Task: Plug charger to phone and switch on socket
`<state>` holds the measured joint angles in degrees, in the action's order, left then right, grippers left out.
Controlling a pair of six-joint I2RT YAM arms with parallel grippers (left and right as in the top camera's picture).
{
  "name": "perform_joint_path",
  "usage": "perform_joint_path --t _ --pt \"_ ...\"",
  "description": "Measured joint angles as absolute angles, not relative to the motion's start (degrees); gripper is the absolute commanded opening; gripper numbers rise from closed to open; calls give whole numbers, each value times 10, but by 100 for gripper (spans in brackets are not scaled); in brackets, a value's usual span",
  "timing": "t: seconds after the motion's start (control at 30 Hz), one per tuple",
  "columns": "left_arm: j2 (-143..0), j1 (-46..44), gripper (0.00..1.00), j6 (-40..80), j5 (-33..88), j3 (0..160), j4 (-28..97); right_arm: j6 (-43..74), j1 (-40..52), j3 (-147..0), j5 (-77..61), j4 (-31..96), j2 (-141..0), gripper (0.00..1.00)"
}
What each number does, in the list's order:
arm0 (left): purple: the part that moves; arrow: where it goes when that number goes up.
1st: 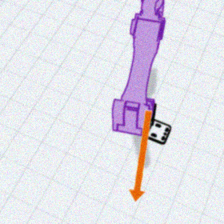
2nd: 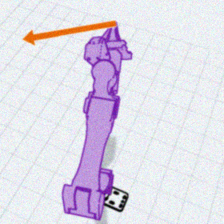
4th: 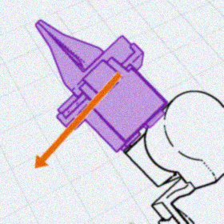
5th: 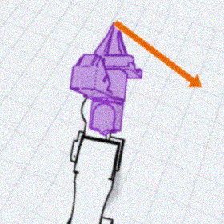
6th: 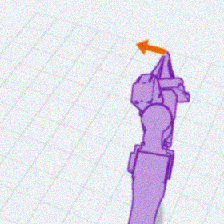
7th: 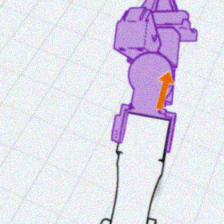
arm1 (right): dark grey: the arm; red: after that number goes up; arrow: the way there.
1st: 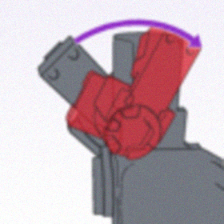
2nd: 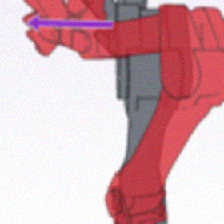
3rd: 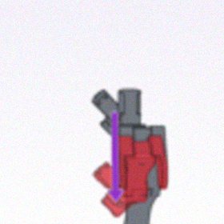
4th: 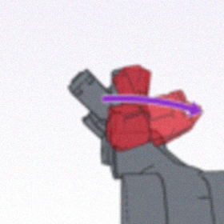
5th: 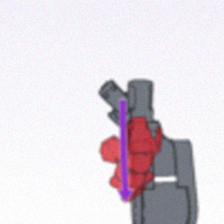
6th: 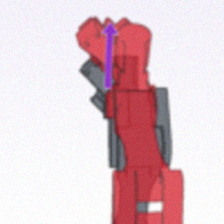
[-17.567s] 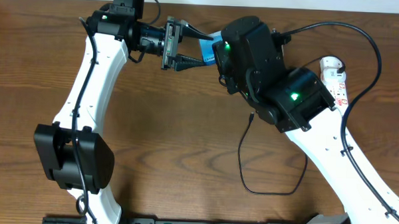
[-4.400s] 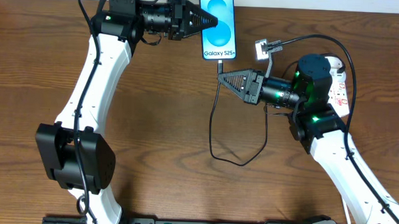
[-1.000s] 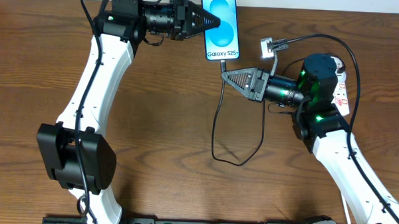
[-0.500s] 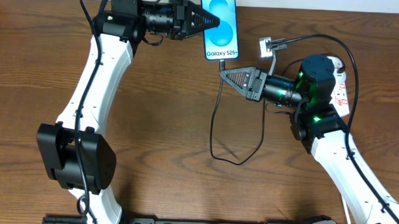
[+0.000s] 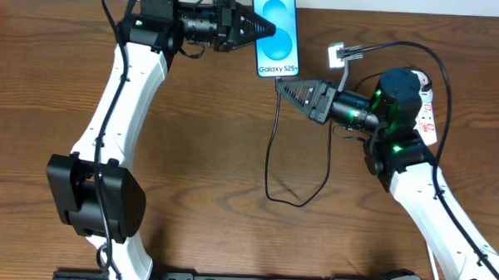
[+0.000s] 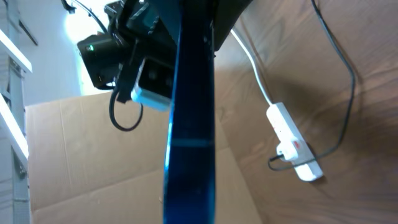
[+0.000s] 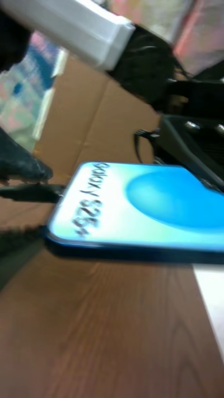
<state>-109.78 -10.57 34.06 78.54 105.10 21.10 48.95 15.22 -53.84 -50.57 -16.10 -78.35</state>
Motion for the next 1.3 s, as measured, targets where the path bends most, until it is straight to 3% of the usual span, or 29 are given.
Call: perform_joint_path --t 0.13,0.3,0.47,0.7,0.97,1.3 --pt "-1098 -113 7 341 792 1051 212 484 148 -539 -486 -146 -783 69" --pt "-1098 -114 7 340 779 1051 212 484 148 -539 -479 -116 -783 78" --pt "-1098 -114 7 338 745 1051 218 481 147 -539 -477 -66 -783 82" --pt "-1098 -114 7 272 601 1050 381 455 147 -539 -475 10 -783 99" --pt "-1098 -114 7 200 450 1050 475 417 147 -539 -460 71 -783 99" --pt "-1103 -114 7 164 407 1033 512 404 147 -539 -365 179 -783 99"
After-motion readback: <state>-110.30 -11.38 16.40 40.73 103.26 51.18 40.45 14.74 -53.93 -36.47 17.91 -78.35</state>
